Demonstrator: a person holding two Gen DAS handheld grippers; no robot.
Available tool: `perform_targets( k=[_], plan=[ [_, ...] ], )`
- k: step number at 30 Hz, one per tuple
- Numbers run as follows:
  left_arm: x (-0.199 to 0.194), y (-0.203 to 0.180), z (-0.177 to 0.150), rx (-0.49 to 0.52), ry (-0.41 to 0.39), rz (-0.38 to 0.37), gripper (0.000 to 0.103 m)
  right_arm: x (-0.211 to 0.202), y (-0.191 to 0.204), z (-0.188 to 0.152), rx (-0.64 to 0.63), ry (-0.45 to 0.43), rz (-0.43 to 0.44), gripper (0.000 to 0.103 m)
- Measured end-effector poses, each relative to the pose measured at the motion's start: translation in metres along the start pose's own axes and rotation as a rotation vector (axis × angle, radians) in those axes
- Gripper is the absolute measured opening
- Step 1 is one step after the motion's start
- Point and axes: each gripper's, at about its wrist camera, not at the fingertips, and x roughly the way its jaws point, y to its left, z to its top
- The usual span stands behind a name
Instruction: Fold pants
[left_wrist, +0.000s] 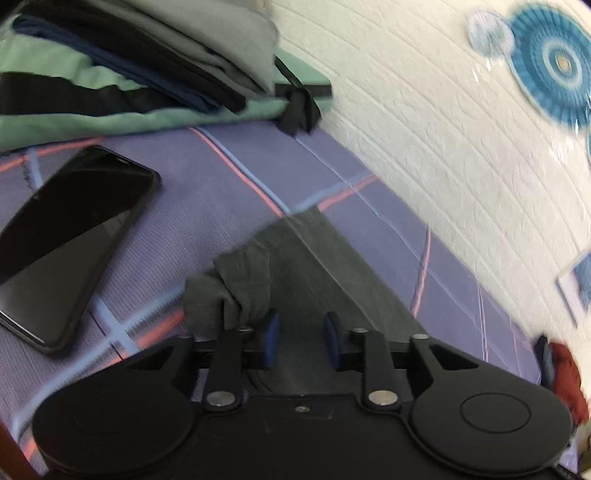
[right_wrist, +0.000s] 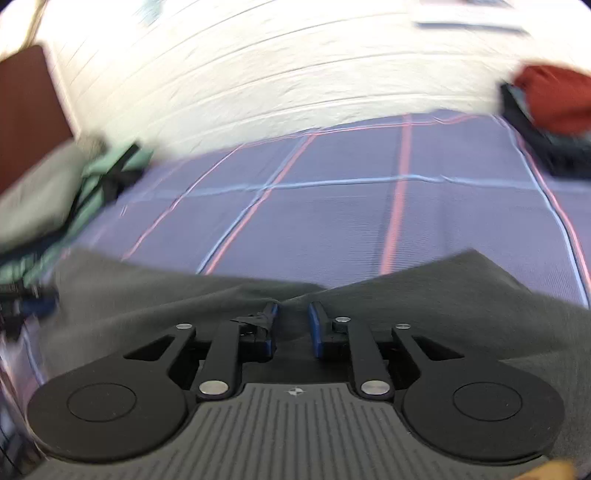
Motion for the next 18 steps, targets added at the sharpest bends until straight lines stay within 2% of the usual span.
perform_targets(
  k=[1, 3, 6, 8, 10, 12, 14, 16, 18],
  plan=[
    [-0.003, 0.002, 0.002, -0.022, 0.008, -0.005, 0.103, -0.002, 0.004, 0.001, -0.002, 0.005, -0.005, 0.028],
    [-0.015, 0.005, 0.005, -0.057, 0.013, -0.007, 0.103, -0.011, 0.016, 0.001, -0.034, 0.009, 0.014, 0.054],
    [-0.042, 0.006, 0.003, -0.072, -0.021, 0.015, 0.103, -0.025, 0.035, 0.003, -0.087, -0.007, 0.134, 0.060],
    [-0.059, 0.009, 0.000, -0.097, -0.051, 0.064, 0.103, -0.027, 0.050, 0.004, -0.134, 0.000, 0.196, 0.061],
    [-0.068, 0.011, -0.005, -0.128, -0.042, 0.056, 0.103, -0.023, 0.064, 0.002, -0.177, 0.014, 0.238, 0.063],
    [-0.064, 0.014, -0.010, -0.155, 0.008, 0.019, 0.103, -0.016, 0.073, 0.000, -0.199, 0.038, 0.268, 0.066],
    [-0.053, 0.013, -0.015, -0.170, 0.042, 0.021, 0.103, -0.008, 0.080, -0.001, -0.207, 0.068, 0.283, 0.068],
    [-0.044, 0.012, -0.017, -0.165, 0.042, 0.030, 0.103, -0.005, 0.086, -0.004, -0.210, 0.086, 0.296, 0.069],
    [-0.040, 0.008, -0.014, -0.147, 0.020, 0.036, 0.103, -0.004, 0.091, -0.008, -0.211, 0.098, 0.310, 0.076]
  ],
)
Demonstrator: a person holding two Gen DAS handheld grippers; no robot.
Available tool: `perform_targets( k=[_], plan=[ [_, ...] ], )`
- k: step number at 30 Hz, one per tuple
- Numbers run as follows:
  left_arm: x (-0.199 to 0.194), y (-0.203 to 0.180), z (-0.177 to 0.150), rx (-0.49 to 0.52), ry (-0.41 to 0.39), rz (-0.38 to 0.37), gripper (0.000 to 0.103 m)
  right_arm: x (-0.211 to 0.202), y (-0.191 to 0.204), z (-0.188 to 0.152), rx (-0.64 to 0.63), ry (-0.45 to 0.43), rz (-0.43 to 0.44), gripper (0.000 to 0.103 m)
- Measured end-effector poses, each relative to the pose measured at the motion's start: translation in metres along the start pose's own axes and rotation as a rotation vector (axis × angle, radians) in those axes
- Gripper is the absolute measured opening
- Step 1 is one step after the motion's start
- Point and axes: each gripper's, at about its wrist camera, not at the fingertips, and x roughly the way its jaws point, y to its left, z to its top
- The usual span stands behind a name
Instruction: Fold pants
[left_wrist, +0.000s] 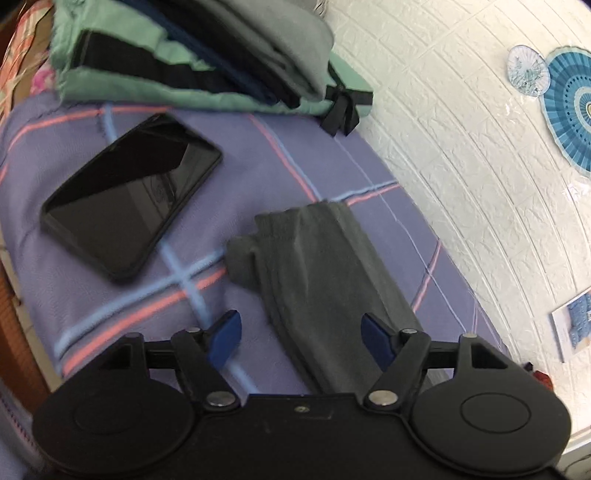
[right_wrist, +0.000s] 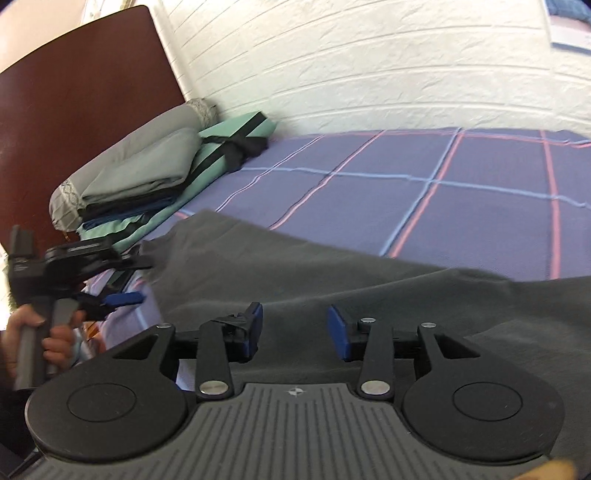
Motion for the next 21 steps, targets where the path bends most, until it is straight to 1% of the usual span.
perform_targets(
  k=[5, 7, 9, 10, 12, 15, 16, 19, 21],
  plan=[
    [0.025, -0.015, 0.010, 0.046, 0.010, -0.041, 0.103, 0.001, 0.007, -0.002, 0.007, 0.016, 0.009, 0.078],
    [0.028, -0.019, 0.012, 0.035, -0.007, -0.075, 0.103, 0.002, 0.008, -0.001, 0.015, 0.021, 0.007, 0.078],
    [0.029, -0.023, 0.012, 0.047, -0.037, -0.103, 0.103, 0.001, 0.009, -0.001, 0.015, 0.020, 0.007, 0.081],
    [0.033, -0.023, 0.011, 0.047, -0.043, -0.097, 0.103, 0.002, 0.010, -0.002, 0.017, 0.023, 0.007, 0.082],
    [0.044, -0.020, 0.010, 0.014, -0.019, -0.081, 0.103, 0.004, 0.009, -0.002, 0.023, 0.034, 0.010, 0.082],
    [0.039, -0.026, 0.011, 0.010, -0.032, -0.064, 0.103, 0.003, 0.012, -0.004, 0.027, 0.036, 0.011, 0.082],
    [0.036, -0.028, 0.010, 0.019, -0.038, -0.049, 0.103, 0.003, 0.012, -0.004, 0.026, 0.036, 0.014, 0.082],
    [0.031, -0.034, 0.007, 0.053, -0.030, 0.032, 0.103, 0.005, 0.013, -0.005, 0.026, 0.040, 0.014, 0.083],
    [0.027, -0.036, 0.005, 0.065, -0.037, 0.047, 0.103, 0.006, 0.013, -0.005, 0.033, 0.043, 0.014, 0.083]
  ],
)
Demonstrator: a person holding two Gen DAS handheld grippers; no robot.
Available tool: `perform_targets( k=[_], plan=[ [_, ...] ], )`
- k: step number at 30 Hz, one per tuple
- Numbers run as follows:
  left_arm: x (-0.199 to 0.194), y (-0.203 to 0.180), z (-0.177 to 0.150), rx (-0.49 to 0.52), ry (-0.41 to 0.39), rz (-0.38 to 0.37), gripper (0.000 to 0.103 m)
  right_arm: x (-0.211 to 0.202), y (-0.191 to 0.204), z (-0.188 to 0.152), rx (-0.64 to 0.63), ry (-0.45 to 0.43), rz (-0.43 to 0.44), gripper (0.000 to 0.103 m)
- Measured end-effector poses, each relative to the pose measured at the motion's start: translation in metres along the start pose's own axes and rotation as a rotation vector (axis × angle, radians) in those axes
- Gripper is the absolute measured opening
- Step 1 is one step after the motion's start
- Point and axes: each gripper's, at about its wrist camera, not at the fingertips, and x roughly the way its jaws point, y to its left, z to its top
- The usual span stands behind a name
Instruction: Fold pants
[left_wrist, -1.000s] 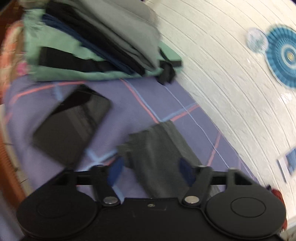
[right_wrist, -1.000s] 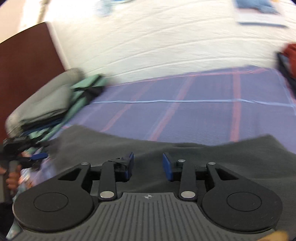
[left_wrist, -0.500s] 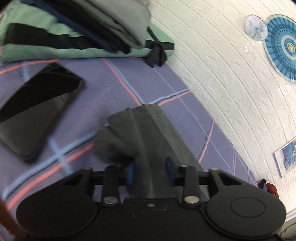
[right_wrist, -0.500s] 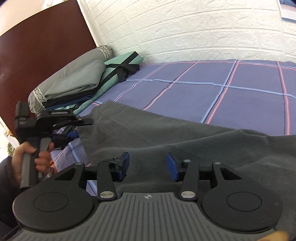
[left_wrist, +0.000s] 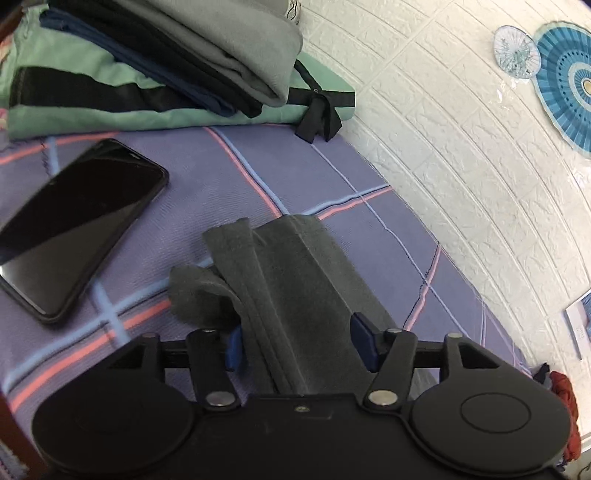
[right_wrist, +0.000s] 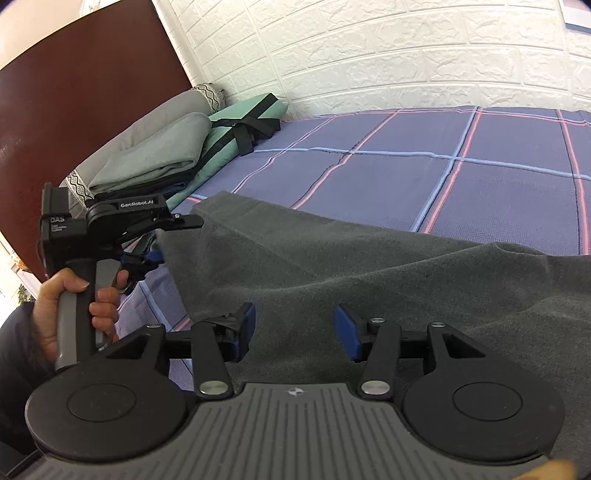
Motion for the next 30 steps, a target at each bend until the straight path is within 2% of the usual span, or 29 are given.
perform_targets(
  k=[7, 15, 25, 29, 30],
  plan=[
    [-0.006, -0.003, -0.003, 0.031, 0.045, 0.071, 0.103, 0.000, 0.001, 0.000, 0.001, 0.002, -0.019, 0.083],
    [-0.004, 0.002, -0.004, 0.010, 0.074, 0.050, 0.103, 0.002, 0.000, -0.001, 0.007, 0.010, -0.021, 0.083],
    [0.015, 0.000, 0.005, 0.053, 0.041, 0.060, 0.103, 0.007, 0.000, -0.002, 0.011, 0.025, -0.029, 0.083],
    [0.018, -0.004, 0.003, 0.128, 0.019, 0.098, 0.103, 0.013, -0.003, -0.010, 0.025, 0.046, -0.040, 0.082],
    [0.019, -0.001, 0.006, 0.108, 0.023, 0.083, 0.103, 0.013, -0.001, -0.013, 0.010, 0.035, -0.044, 0.082]
  ],
)
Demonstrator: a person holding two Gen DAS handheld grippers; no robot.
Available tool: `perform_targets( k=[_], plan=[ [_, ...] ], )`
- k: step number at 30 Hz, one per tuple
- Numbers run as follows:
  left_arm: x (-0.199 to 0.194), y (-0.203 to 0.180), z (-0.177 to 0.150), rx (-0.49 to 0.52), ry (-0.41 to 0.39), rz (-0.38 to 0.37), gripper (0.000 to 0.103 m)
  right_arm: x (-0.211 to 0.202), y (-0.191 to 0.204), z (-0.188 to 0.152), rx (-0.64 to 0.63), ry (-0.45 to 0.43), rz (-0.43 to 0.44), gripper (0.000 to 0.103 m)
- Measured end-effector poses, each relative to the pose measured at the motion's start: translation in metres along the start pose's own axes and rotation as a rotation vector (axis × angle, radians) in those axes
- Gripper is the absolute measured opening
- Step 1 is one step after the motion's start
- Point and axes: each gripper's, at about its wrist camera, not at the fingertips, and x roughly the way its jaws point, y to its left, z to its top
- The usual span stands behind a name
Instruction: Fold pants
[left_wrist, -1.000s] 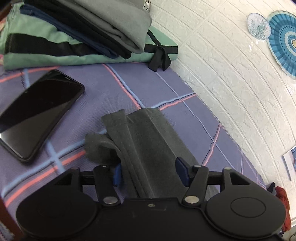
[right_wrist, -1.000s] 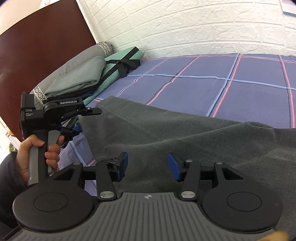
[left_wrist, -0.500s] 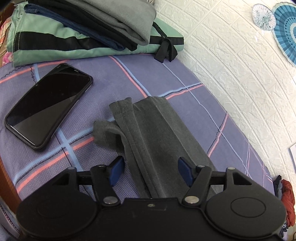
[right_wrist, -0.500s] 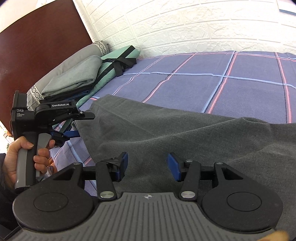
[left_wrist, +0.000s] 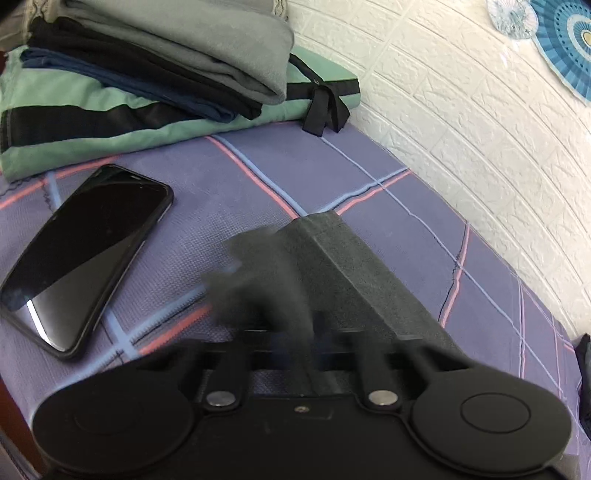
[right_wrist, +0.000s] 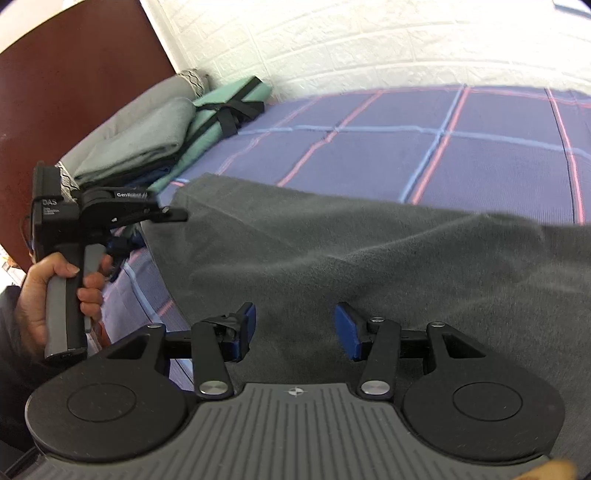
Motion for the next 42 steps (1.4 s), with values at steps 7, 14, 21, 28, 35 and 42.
perform_targets(
  k=[7, 14, 21, 28, 35, 42],
  plan=[
    [-0.060, -0.031, 0.017, -0.036, -0.140, -0.310, 0.103, 0.002, 0.024, -0.015, -0.211, -0.036, -0.075, 0.086],
    [-0.119, -0.126, -0.003, 0.196, -0.134, -0.685, 0.103, -0.037, -0.012, -0.002, -0.050, -0.111, -0.045, 0.082],
    [-0.097, -0.213, -0.095, 0.478, 0.192, -0.839, 0.103, -0.102, -0.073, -0.022, 0.064, -0.162, -0.255, 0.084],
    [-0.045, -0.221, -0.155, 0.632, 0.449, -0.710, 0.103, -0.142, -0.108, -0.056, 0.092, -0.126, -0.385, 0.084],
    [-0.095, -0.198, -0.094, 0.574, 0.215, -0.704, 0.103, -0.171, -0.117, -0.055, 0.218, -0.224, -0.300, 0.085],
    [-0.057, -0.143, -0.079, 0.447, 0.239, -0.461, 0.103, -0.150, -0.106, -0.030, 0.204, -0.262, -0.194, 0.092]
  ],
)
